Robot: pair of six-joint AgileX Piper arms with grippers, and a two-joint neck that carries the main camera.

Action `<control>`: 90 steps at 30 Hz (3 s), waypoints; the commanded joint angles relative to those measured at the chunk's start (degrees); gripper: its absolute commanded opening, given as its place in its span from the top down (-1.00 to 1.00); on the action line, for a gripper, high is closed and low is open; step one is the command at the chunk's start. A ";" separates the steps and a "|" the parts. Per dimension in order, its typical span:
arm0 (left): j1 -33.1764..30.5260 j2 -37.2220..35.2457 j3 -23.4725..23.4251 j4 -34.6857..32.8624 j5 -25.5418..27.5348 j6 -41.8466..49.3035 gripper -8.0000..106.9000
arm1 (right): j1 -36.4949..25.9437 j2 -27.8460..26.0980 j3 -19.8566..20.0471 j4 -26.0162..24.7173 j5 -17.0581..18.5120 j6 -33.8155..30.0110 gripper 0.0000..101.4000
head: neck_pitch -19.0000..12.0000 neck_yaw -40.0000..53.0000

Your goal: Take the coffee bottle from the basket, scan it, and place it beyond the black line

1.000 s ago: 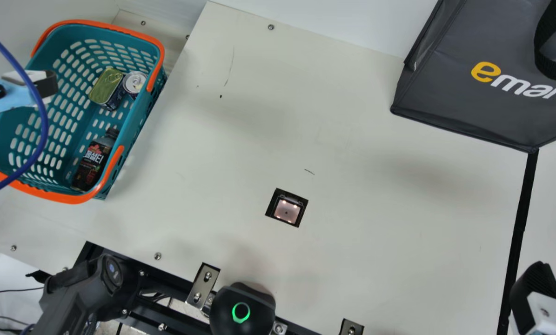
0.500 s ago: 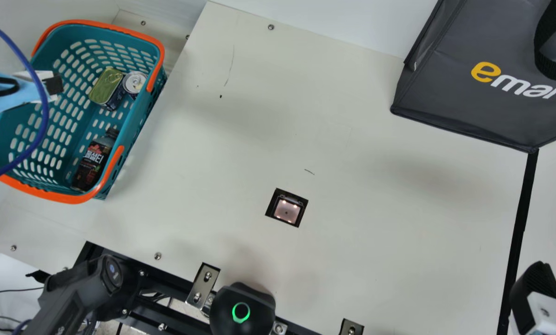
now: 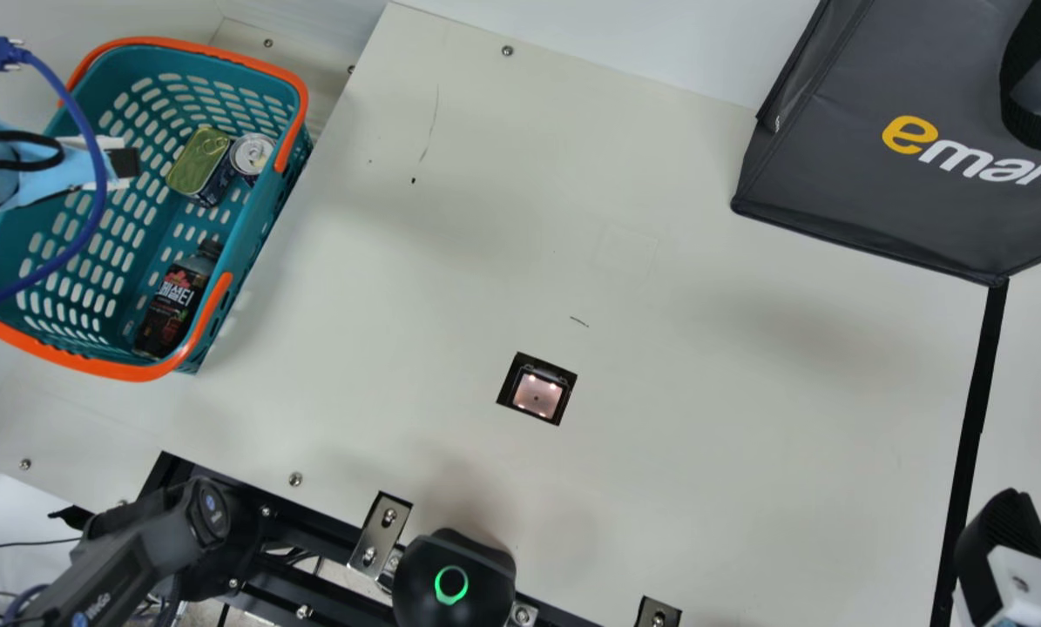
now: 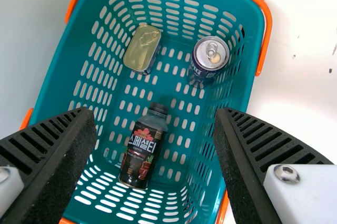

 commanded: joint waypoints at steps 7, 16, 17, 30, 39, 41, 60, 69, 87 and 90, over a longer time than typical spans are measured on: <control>0.85 4.17 -0.21 -1.70 -0.66 4.49 -0.71 | 0.00 0.00 0.00 0.00 0.00 0.00 -0.79 | -1.57 0.14; 0.64 9.26 -0.23 -1.72 -2.73 5.84 -0.71 | 0.00 0.00 0.00 0.00 0.00 0.00 -0.79 | -1.57 0.14; 0.52 9.82 -0.21 -1.61 -3.07 5.78 -0.71 | 0.00 0.00 0.00 0.00 0.00 0.00 -0.79 | -1.57 0.14; -1.09 16.90 0.57 -0.86 -8.98 4.15 -0.71 | 0.00 0.00 0.00 0.00 0.05 0.00 -0.79 | -1.57 0.14; -1.10 21.37 1.67 -2.73 -14.65 4.73 -0.71 | 0.00 0.00 0.00 0.00 0.05 0.00 -0.79 | -1.57 0.14; -0.92 22.28 2.01 -3.36 -16.00 5.30 -0.71 | 0.00 0.00 0.00 0.00 0.05 0.00 -0.79 | -1.57 0.14; 0.80 29.42 5.23 -10.21 -25.38 15.53 -0.71 | 0.00 0.00 0.00 0.00 0.00 0.00 -0.79 | -1.57 0.14; 1.87 33.41 6.78 -14.91 -28.80 23.10 -0.71 | 0.00 0.00 0.00 0.00 0.00 0.00 -0.79 | -1.57 0.14; 2.94 41.81 10.27 -25.86 -36.06 39.61 -0.71 | 0.00 0.00 0.00 0.00 0.00 0.00 -0.79 | -1.57 0.14; 2.79 42.88 10.93 -27.57 -36.94 41.99 -0.71 | 0.00 0.00 0.00 0.00 0.05 0.00 -0.79 | -1.57 0.14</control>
